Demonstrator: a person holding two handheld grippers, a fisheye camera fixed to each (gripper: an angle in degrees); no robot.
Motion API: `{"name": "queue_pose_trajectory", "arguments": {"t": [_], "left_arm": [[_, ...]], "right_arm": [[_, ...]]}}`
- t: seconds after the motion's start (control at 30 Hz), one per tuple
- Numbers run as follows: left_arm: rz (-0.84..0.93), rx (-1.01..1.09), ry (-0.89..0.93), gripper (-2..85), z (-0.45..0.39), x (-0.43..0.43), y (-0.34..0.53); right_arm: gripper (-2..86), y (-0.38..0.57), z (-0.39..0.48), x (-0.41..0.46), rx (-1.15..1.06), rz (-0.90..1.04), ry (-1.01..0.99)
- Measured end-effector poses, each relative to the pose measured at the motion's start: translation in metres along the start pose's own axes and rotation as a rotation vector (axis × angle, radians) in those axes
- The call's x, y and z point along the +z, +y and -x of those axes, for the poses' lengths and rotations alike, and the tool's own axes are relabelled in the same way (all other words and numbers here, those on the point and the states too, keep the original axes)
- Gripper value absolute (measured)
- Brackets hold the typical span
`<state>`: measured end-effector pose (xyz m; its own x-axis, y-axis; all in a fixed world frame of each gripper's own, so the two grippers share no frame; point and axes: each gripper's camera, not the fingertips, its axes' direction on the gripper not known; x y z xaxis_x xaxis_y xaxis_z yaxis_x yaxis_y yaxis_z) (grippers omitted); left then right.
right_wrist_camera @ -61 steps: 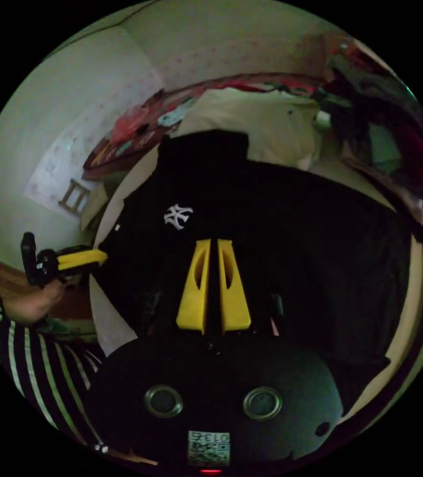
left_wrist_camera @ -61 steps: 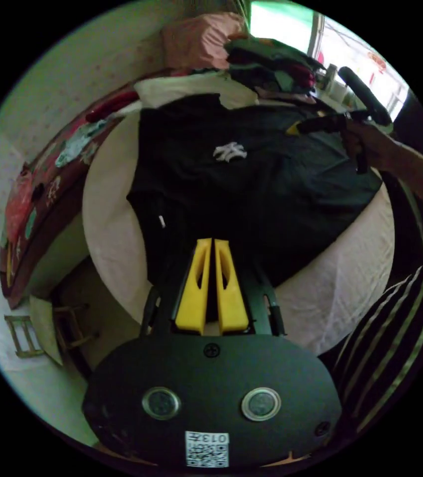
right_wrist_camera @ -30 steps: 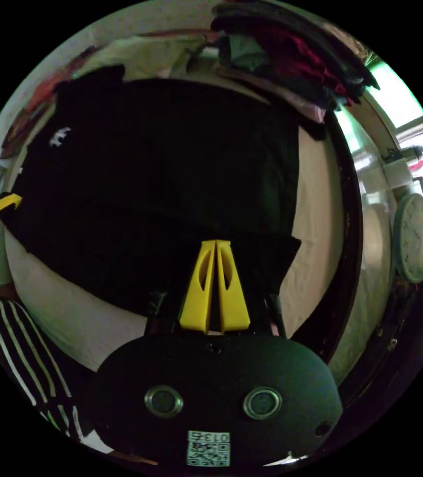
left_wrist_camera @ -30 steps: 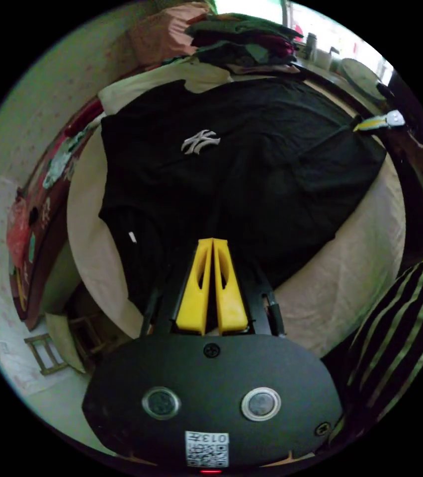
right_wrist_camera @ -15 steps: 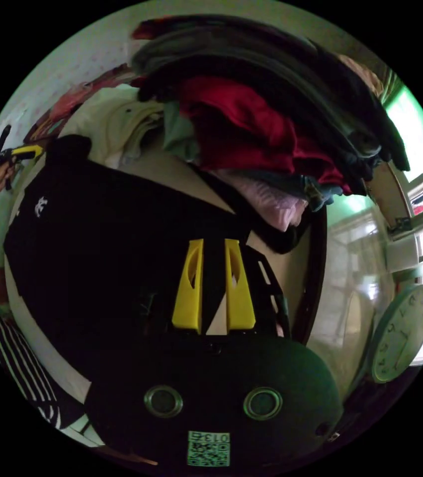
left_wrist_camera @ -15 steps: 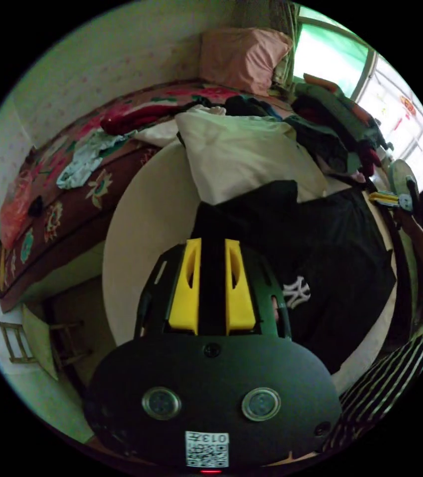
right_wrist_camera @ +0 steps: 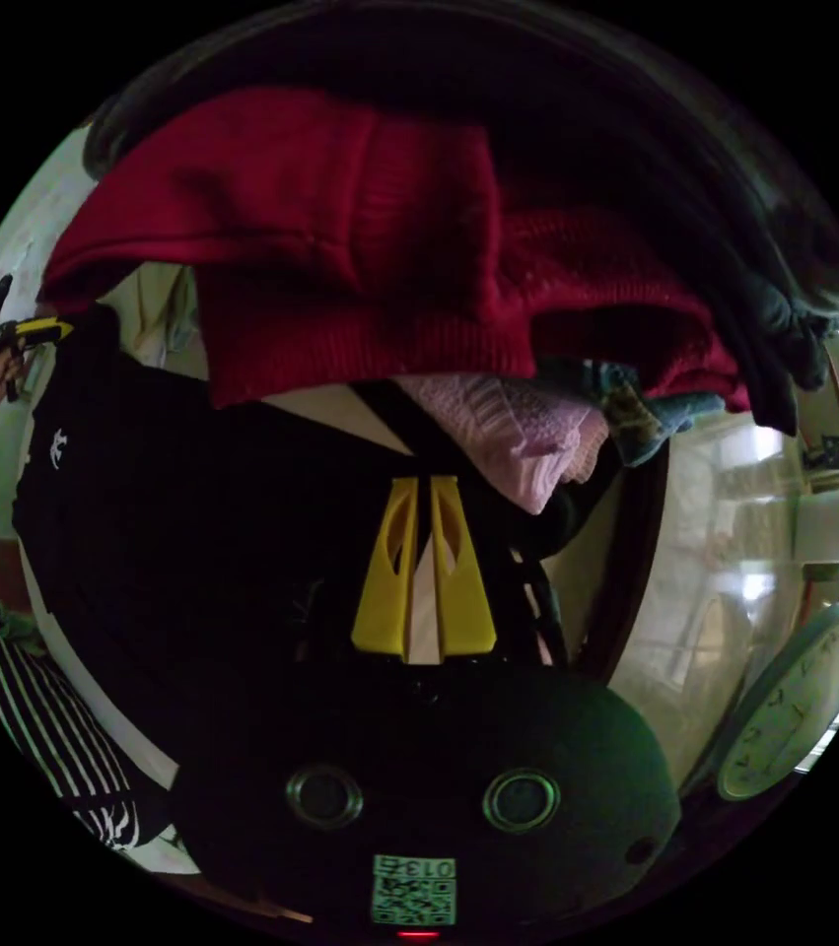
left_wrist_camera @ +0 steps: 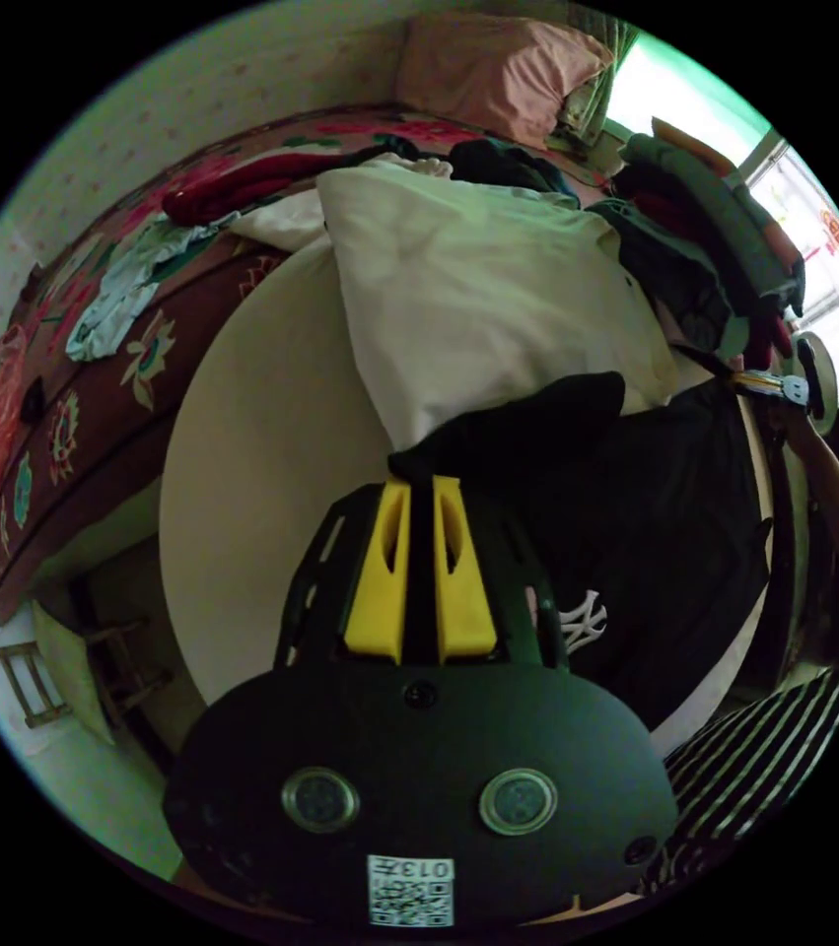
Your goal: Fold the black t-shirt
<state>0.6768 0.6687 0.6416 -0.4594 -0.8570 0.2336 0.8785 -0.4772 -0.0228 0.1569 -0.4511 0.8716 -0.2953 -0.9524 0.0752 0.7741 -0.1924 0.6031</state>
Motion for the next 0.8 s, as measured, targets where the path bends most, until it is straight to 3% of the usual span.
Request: {"name": "queue_pose_trajectory", "arguments": {"t": [0.37, 0.53, 0.8], "left_arm": [[-0.143, 0.152, 0.046, 2.2, -0.008, -0.075, 0.073], [-0.221, 0.173, 0.079, 2.2, -0.027, -0.092, 0.141], [-0.013, 0.171, 0.034, 2.4, -0.042, -0.033, 0.203]], "right_arm": [[1.6, 0.111, 0.033, -0.117, -0.122, -0.295, 0.099], [1.5, 0.181, 0.065, -0.129, -0.073, -0.251, 0.177], [1.5, 0.236, 0.106, -0.073, 0.05, -0.07, 0.227]]}}
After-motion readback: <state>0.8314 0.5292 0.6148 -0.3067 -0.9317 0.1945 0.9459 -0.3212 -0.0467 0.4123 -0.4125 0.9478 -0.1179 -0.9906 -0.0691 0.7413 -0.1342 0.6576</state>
